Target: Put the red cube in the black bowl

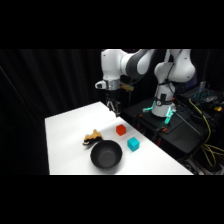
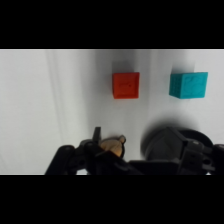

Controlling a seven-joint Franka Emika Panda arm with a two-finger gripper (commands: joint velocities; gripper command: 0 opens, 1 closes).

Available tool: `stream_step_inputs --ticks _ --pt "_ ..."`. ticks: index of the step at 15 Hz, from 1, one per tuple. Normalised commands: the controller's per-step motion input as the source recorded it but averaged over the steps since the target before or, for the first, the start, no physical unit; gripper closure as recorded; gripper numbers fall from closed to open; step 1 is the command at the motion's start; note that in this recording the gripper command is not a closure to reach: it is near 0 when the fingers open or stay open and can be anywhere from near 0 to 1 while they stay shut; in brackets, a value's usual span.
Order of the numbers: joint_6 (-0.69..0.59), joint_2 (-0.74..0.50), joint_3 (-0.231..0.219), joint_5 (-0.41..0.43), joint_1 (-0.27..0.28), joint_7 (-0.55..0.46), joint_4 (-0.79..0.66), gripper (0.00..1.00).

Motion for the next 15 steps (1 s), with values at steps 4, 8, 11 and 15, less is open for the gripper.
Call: stream_step_inputs --ticks 4,8,11,15 --pt "0.43 0.0 0.011 0.276 0.025 -0.19 -0.29 0.0" --pt "0.4 0.13 0.017 0.288 0.016 -0.25 -0.13 0.0" --pt "0.37 0.15 0.061 0.286 -0.001 -0.29 -0.09 0.0" --pt "0.35 0.14 0.107 0.172 -0.031 -0.2 -0.09 0.0"
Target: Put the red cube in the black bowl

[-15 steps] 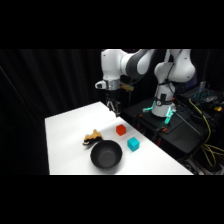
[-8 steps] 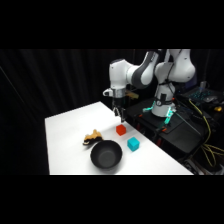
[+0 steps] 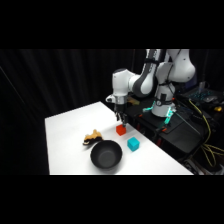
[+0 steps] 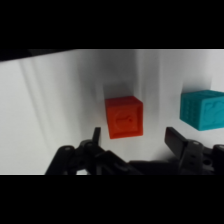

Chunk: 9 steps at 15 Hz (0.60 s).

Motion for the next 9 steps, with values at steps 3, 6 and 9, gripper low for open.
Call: stream_step_inputs --ticks 3,6,9 --pt "0.32 0.12 0.14 0.123 -0.071 -0.16 -0.09 0.0" --pt "0.3 0.14 0.151 0.071 -0.12 -0.18 -0.02 0.0" --pt "0.28 0.18 0.153 0.029 -0.181 -0.2 0.05 0.0"
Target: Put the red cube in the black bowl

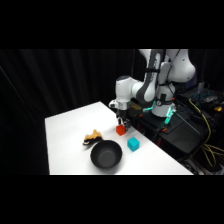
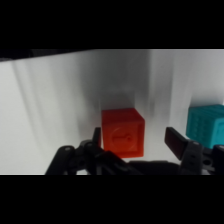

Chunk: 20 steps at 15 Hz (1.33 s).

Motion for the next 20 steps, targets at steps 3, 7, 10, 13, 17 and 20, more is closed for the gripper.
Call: stream_step_inputs --ticks 3,7,10,13,17,20 --pt "0.24 0.21 0.153 -0.029 -0.202 -0.16 0.1 0.0" --pt "0.16 0.26 0.107 -0.122 -0.164 -0.08 0.22 1.0" --pt "0.04 0.13 0.001 -0.181 -0.07 0.03 0.2 1.0" --pt "-0.1 -0.05 -0.188 -0.259 0.084 0.15 0.09 1.0" --pt "-0.26 -0.15 -0.212 -0.231 0.145 0.19 0.06 1.0" --pt "-0.57 -0.4 -0.238 -0.283 0.262 0.31 0.05 1.0"
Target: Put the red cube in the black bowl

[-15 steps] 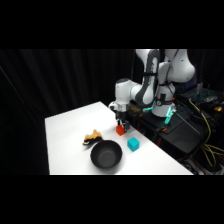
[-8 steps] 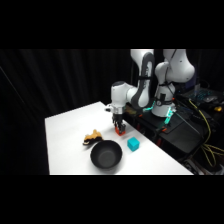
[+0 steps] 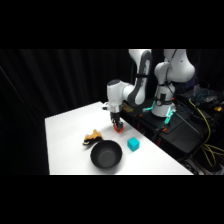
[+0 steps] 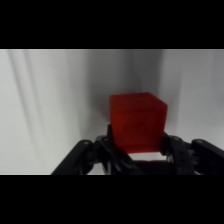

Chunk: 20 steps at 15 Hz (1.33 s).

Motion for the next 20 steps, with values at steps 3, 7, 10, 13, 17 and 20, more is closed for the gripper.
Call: stream_step_inputs --ticks 3,7,10,13,17,20 --pt "-0.8 -0.65 -0.06 -0.197 0.129 0.2 0.12 1.0" --pt "-0.72 -0.41 0.053 -0.094 0.019 0.09 0.3 1.0" --pt "-0.34 0.03 0.081 -0.06 0.021 0.11 0.41 1.0" --pt "-0.07 0.26 0.104 0.025 0.066 0.07 0.45 1.0" --pt "0.01 0.39 0.112 0.046 0.121 0.1 0.48 1.0" --pt "0.03 0.34 0.082 0.01 0.13 0.09 0.44 1.0"
